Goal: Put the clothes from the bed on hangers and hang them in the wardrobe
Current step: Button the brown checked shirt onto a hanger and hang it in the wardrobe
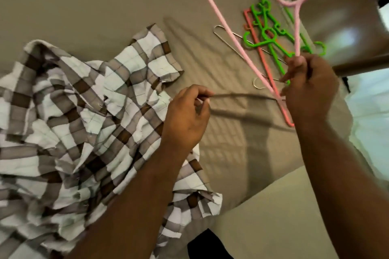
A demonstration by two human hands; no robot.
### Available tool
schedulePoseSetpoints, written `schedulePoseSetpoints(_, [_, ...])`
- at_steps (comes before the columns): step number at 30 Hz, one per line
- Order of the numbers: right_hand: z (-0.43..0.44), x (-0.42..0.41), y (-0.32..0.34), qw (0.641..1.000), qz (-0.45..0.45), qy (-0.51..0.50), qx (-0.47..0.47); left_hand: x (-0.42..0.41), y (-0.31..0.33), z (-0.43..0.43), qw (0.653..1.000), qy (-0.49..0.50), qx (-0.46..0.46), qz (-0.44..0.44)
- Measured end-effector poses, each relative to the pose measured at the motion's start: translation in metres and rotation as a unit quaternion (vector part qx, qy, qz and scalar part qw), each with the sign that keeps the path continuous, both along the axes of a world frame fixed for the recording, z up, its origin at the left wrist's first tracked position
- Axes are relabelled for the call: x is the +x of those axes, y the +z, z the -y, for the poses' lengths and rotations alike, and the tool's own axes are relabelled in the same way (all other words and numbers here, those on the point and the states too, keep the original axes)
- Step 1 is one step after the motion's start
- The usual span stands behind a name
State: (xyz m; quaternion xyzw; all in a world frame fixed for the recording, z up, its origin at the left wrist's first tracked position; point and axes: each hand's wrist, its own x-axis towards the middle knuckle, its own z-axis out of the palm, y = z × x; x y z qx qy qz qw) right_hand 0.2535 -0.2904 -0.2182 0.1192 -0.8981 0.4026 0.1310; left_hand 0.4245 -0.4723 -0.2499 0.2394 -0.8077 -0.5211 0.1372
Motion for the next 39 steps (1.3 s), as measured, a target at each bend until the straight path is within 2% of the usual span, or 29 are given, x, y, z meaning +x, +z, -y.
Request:
schedulePoseSetpoints(1, [0.011,0.013,0.002,0.998,0.038,0.015,-0.039,0.003,0.001,0.003,1.000,0.012,0.026,0.002])
schedulePoseSetpoints(3, [0.037,0.047,0.003,0.982,0.141,0.048,-0.114,0.010,0.003,0.011,0.990,0.019,0.142,0.012])
schedulePoseSetpoints(5, [0.066,0.087,-0.003,0.952,0.238,0.075,-0.179,0.020,0.008,0.020,0.965,0.017,0.262,0.001])
schedulePoseSetpoints(6, [0.080,0.107,-0.008,0.933,0.278,0.085,-0.211,0.027,0.010,0.024,0.956,0.025,0.291,-0.023])
schedulePoseSetpoints(8, [0.108,0.146,-0.014,0.894,0.348,0.108,-0.260,0.043,0.017,0.032,0.950,0.075,0.292,-0.085])
schedulePoseSetpoints(10, [0.134,0.180,-0.014,0.868,0.397,0.153,-0.256,0.066,0.023,0.046,0.936,0.155,0.278,-0.149])
schedulePoseSetpoints(13, [0.162,0.211,-0.007,0.822,0.448,0.228,-0.267,0.105,0.025,0.078,0.917,0.250,0.263,-0.164])
schedulePoseSetpoints(17, [0.203,0.219,0.009,0.692,0.559,0.259,-0.376,0.158,0.023,0.125,0.928,0.232,0.261,-0.134])
schedulePoseSetpoints(18, [0.215,0.218,0.012,0.669,0.571,0.258,-0.399,0.170,0.023,0.135,0.933,0.216,0.259,-0.125])
schedulePoseSetpoints(19, [0.226,0.216,0.016,0.662,0.571,0.254,-0.415,0.180,0.023,0.142,0.940,0.198,0.253,-0.113])
schedulePoseSetpoints(23, [0.259,0.210,0.029,0.678,0.548,0.264,-0.412,0.208,0.023,0.163,0.955,0.175,0.225,-0.086])
schedulePoseSetpoints(27, [0.268,0.209,0.033,0.705,0.533,0.346,-0.314,0.221,0.022,0.177,0.954,0.211,0.200,-0.078])
schedulePoseSetpoints(29, [0.268,0.209,0.033,0.685,0.537,0.391,-0.299,0.226,0.020,0.187,0.961,0.219,0.158,-0.059])
schedulePoseSetpoints(31, [0.269,0.210,0.035,0.661,0.540,0.420,-0.308,0.230,0.018,0.198,0.967,0.221,0.120,-0.051])
schedulePoseSetpoints(32, [0.271,0.211,0.036,0.663,0.535,0.420,-0.312,0.229,0.018,0.202,0.968,0.219,0.108,-0.052])
schedulePoseSetpoints(36, [0.275,0.207,0.035,0.696,0.492,0.395,-0.344,0.227,0.020,0.212,0.971,0.198,0.116,-0.064])
schedulePoseSetpoints(39, [0.276,0.195,0.039,0.708,0.470,0.355,-0.388,0.228,0.011,0.219,0.957,0.247,0.134,-0.068])
